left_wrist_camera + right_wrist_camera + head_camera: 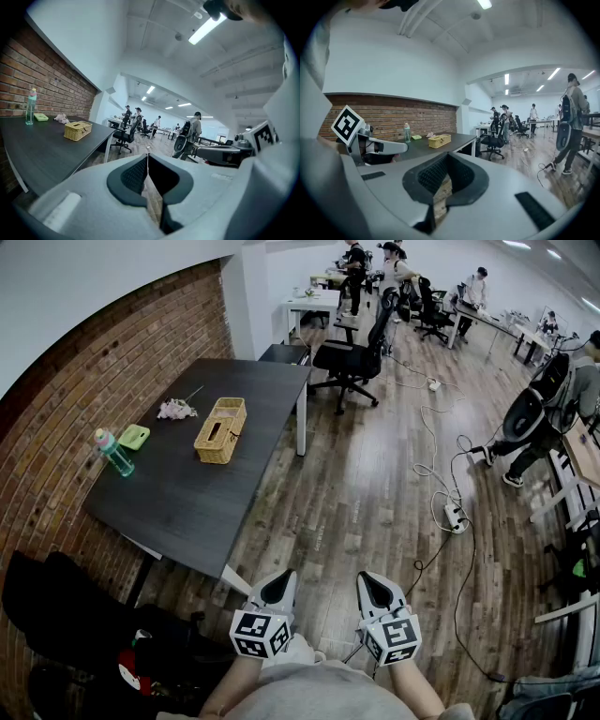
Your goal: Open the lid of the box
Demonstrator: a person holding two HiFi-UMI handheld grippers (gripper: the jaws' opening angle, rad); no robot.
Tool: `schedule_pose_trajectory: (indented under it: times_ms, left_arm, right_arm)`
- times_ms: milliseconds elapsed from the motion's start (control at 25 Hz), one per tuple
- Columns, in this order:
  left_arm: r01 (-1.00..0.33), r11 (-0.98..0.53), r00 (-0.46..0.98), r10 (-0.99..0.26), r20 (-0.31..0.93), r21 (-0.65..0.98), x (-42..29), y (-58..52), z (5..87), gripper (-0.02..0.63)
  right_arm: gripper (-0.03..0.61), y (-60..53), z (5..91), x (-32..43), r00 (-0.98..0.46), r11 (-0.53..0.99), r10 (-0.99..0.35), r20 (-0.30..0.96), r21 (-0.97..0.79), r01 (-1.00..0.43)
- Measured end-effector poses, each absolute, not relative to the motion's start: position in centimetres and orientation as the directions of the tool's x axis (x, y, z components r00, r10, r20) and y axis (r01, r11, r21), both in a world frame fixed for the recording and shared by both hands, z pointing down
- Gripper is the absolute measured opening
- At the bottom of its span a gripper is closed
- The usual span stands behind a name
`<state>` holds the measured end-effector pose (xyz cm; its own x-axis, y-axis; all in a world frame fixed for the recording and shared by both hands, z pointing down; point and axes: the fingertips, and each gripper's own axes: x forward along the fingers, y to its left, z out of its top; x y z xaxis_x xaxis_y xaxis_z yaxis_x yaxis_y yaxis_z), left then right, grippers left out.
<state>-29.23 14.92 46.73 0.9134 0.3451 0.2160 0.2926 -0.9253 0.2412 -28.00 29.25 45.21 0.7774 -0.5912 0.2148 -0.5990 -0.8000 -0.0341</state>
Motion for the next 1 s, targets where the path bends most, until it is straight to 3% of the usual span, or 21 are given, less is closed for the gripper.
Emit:
schedule_pose_trajectory:
  times_ms: [400, 1000]
  left_arm:
    - [0.316, -0.922, 0.913, 0.360, 0.194, 0.222, -33.3, 16.5, 46.0, 0.018]
    - [0.326, -0.920, 0.912, 0.366, 0.184, 0.216, -32.7, 17.8, 45.4, 0.018]
  right_arm:
    - [0.001, 30.0, 44.6, -32.4, 0.786, -0.801, -0.596, 0.165, -0.054, -0.596]
    - [0.002, 30.5, 44.3, -31.9, 0.759, -0.774, -0.631, 0.163, -0.055, -0.631]
